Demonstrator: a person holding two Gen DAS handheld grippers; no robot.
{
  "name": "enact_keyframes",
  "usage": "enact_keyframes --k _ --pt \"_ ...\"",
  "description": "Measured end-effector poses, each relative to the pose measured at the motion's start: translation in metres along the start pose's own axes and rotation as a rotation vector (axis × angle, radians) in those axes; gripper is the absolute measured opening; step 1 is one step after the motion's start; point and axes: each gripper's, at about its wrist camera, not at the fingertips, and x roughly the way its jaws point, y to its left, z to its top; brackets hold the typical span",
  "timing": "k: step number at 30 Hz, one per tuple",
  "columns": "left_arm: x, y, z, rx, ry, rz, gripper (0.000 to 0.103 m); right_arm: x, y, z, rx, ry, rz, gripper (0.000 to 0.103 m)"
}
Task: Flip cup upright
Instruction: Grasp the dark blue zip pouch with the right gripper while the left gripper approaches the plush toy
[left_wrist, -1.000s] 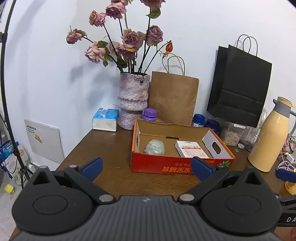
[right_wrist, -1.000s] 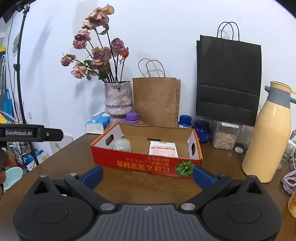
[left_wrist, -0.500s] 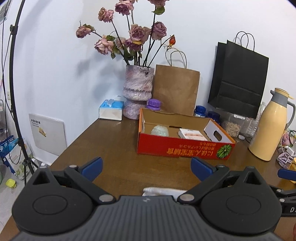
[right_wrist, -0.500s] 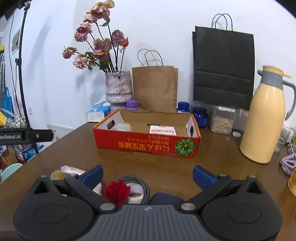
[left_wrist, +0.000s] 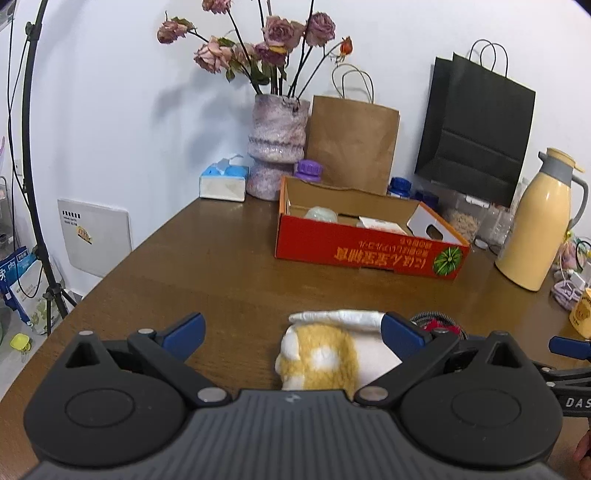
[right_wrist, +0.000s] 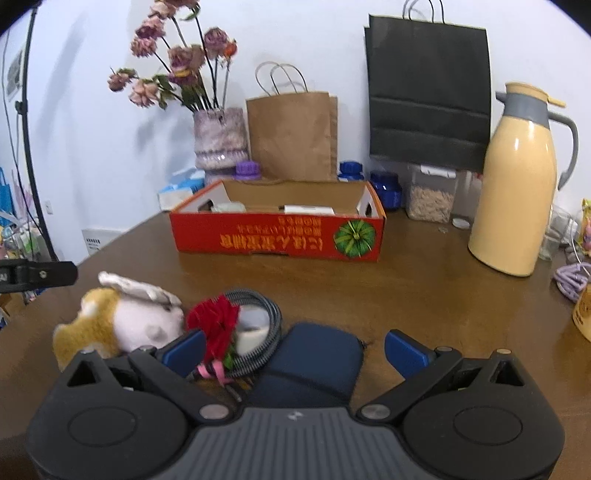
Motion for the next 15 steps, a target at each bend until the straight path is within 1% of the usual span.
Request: enact_keyframes --k 8,15 --pt "0.007 0.000 -0.006 -0.001 0.035 -0.005 0.103 0.021 -0.003 -0.013 0.015 0.072 -0.046 0.103" --pt "0.010 0.000 -0.008 -0.001 0.047 -0.012 0.103 0.040 -0.006 -0.017 0.046 0.121 -0.060 0.103"
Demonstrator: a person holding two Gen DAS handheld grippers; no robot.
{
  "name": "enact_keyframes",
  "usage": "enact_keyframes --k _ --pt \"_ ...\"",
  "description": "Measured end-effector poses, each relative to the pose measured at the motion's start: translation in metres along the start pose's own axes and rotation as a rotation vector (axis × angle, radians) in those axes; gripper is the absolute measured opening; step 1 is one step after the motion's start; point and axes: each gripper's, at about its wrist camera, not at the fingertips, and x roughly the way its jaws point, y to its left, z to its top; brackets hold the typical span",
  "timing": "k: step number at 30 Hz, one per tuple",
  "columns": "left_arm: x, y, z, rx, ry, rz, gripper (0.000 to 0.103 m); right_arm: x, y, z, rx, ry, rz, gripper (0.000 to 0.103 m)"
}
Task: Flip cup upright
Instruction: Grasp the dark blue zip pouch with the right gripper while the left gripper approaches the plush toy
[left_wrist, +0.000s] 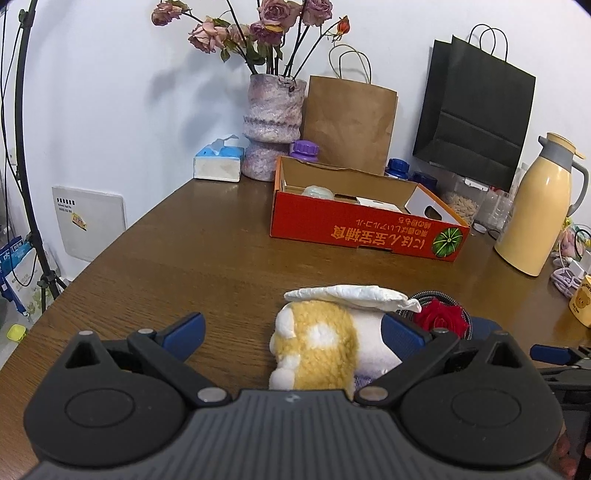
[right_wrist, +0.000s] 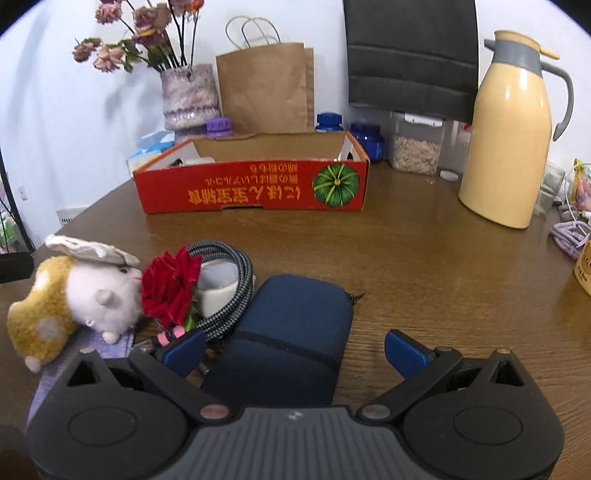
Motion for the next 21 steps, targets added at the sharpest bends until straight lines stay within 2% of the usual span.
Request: enact_keyframes --k 4,11,21 --pt "0.003 0.001 0.001 -0.006 0.008 0.005 0.103 0.008 0.000 -0.003 0.004 0.030 -0.010 0.099" --pt "0.006 0.001 0.002 -0.011 0.019 0.004 0.103 0.003 -0.008 -0.005 0.001 0.037 0.055 0.083" --pt "0.008 0.000 0.002 -0.008 0.025 -0.003 0.103 -0.001 -0.024 -0.005 -0.020 0.055 0.093 0.082"
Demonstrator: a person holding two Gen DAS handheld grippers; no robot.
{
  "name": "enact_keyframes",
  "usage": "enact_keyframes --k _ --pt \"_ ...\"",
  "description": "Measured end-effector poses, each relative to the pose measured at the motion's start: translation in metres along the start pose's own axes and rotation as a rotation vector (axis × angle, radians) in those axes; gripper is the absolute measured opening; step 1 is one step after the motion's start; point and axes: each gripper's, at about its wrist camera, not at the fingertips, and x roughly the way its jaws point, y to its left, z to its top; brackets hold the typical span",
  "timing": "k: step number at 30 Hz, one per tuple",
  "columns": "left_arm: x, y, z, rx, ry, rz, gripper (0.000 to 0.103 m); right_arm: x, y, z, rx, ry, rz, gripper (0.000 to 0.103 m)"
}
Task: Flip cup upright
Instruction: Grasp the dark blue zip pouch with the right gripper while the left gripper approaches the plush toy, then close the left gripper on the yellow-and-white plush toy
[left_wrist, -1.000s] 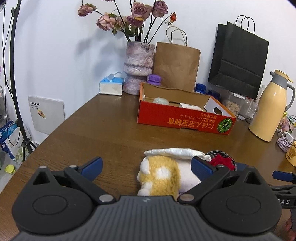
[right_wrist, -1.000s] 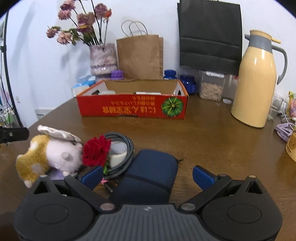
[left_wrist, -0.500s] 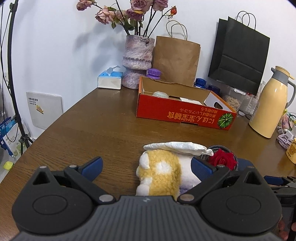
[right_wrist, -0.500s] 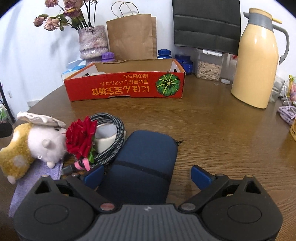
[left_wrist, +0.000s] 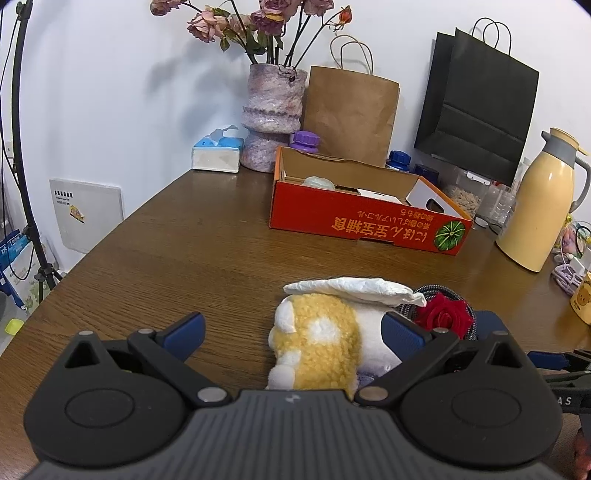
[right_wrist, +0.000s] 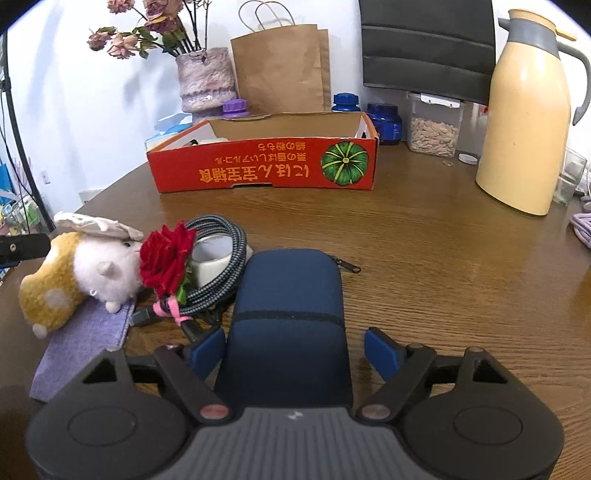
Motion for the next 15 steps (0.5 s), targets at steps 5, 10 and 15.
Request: enact_keyframes --k 5,10,15 --pt "0.000 -0.002 -0.001 0.009 0.004 0.000 0.103 0.009 0.003 -0.002 -0.006 0.006 -0.014 0.083" --pt "0.003 -0.004 0.000 0.008 0.013 0.001 0.103 0.013 0.007 -0.004 -0.028 -0.007 -0.042 0.087" --pt "0.008 -0.008 0.000 0.019 0.027 -0.011 0.103 0.014 0.007 -0.005 -0.032 -0.029 -0.052 0.087"
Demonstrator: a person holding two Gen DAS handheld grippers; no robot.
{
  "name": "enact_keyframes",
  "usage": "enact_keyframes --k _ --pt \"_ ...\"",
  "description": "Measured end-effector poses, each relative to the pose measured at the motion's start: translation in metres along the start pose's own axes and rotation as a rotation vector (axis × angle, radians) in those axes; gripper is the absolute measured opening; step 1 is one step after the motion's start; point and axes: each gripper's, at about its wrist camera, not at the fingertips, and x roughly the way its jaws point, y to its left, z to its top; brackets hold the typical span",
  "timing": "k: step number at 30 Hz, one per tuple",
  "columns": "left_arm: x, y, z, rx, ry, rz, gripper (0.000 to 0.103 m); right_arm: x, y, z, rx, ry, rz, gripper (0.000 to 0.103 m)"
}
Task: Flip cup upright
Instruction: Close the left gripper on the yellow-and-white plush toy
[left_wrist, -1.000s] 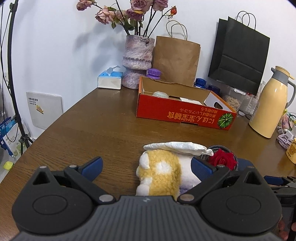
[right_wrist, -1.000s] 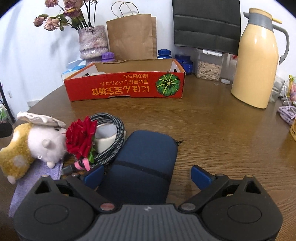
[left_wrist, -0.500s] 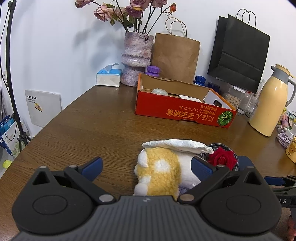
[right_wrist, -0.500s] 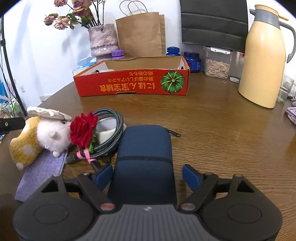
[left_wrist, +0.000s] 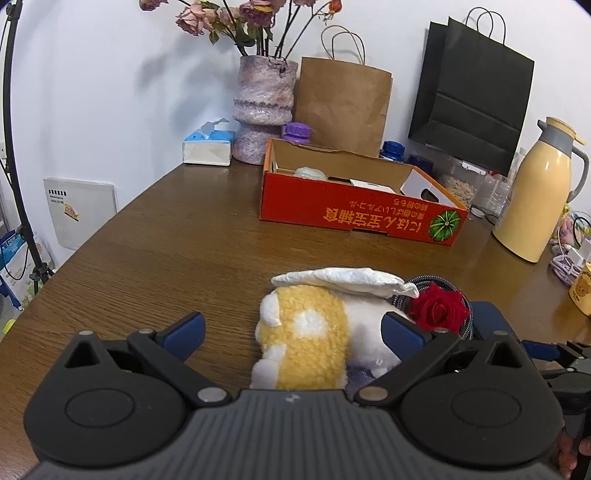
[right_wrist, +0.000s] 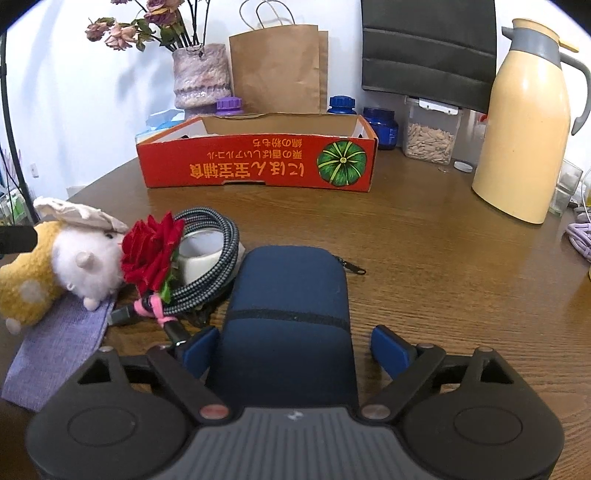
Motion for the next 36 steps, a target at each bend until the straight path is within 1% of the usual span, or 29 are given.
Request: enact_keyframes --k 2,5,11,17,24,31,34,35,36 --pt "0.001 -0.001 0.000 0.004 0.003 -0.001 0.103 -0.002 0.000 -0.002 0.003 -0.029 0.005 0.070" --pt "0.001 -0.001 -0.001 0.005 0.006 -0.001 0.103 -0.005 -0.002 -0.003 0.024 -0.057 -0.001 0.066" --pt "0.004 -0.001 0.000 0.008 0.012 0.006 0.103 -0.010 -0.005 -0.004 0.046 -0.095 0.002 0.064" --pt "0.008 -0.004 -0.001 0.018 0.030 0.005 0.103 -0.022 0.001 -0.006 0.013 -0.172 -0.024 0.064" --pt "0.019 -0.009 -0.002 0.049 0.059 0.008 0.103 -0.026 0.002 -0.007 0.004 -0.191 -0.020 0.064" --pt "0.027 -0.013 -0.011 0.085 0.080 0.021 0.103 -0.028 0.003 -0.008 0.004 -0.204 -0.018 0.064" --pt "0.032 -0.013 -0.013 0.083 0.093 0.019 0.097 -0.028 0.004 -0.008 0.005 -0.206 -0.017 0.064" --pt "0.032 -0.012 -0.014 0.078 0.095 0.016 0.094 -0.028 0.004 -0.008 0.005 -0.207 -0.017 0.064" --pt "0.033 -0.011 -0.015 0.071 0.095 0.006 0.088 -0.028 0.004 -0.008 0.005 -0.208 -0.017 0.064"
